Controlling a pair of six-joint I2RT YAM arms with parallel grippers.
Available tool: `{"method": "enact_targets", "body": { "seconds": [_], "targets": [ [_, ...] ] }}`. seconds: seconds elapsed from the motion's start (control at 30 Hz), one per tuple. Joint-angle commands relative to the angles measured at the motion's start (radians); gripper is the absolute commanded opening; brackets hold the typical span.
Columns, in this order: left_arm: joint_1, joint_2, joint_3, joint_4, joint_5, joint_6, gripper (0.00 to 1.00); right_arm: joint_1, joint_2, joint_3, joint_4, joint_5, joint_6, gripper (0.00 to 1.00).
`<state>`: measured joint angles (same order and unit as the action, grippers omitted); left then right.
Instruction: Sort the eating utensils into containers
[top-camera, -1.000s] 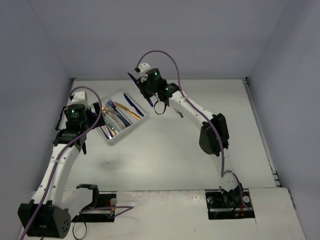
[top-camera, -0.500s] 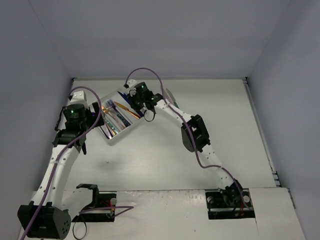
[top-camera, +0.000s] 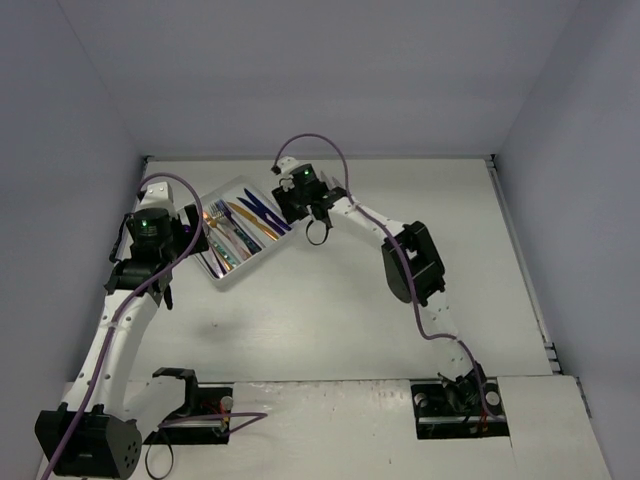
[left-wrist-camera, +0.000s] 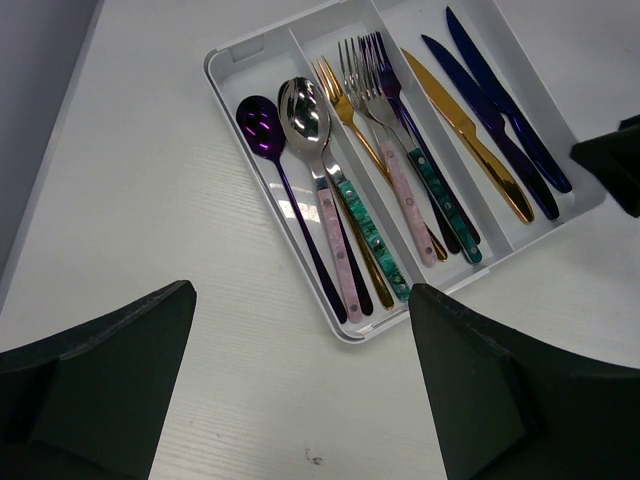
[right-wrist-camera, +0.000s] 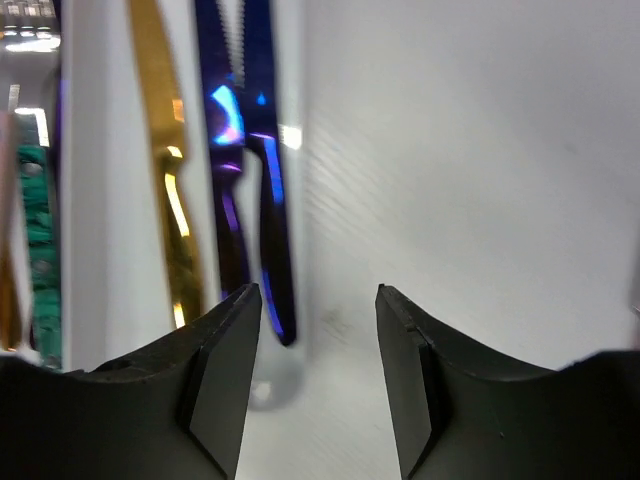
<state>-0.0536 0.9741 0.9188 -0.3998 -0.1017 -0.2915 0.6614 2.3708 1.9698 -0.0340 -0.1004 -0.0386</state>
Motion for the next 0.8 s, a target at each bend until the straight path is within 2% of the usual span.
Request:
{"method": "enact_targets", "body": {
  "seconds": [0.0,0.27,0.43,0.77],
  "targets": [
    [-0.006,-0.014,0.011,0.053,0.010,0.009,0.86,-0.109,-0.261,-0.188,0.075,0.099,0.011,0.47],
    [-0.006,-0.012,0.014,0.053,0.023,0.006,0.86,-0.239,-0.414,-0.517,0.082,0.128,-0.001,0.47],
    [-0.006,-0.012,0.015,0.053,0.027,0.006,0.86,-0.294,-0.428,-0.594,0.082,0.110,0.003,0.47],
    [-0.012,-0.012,0.015,0.053,0.033,0.005,0.86,-0.298,-0.402,-0.619,0.084,0.011,-0.029,0.47]
  ]
}}
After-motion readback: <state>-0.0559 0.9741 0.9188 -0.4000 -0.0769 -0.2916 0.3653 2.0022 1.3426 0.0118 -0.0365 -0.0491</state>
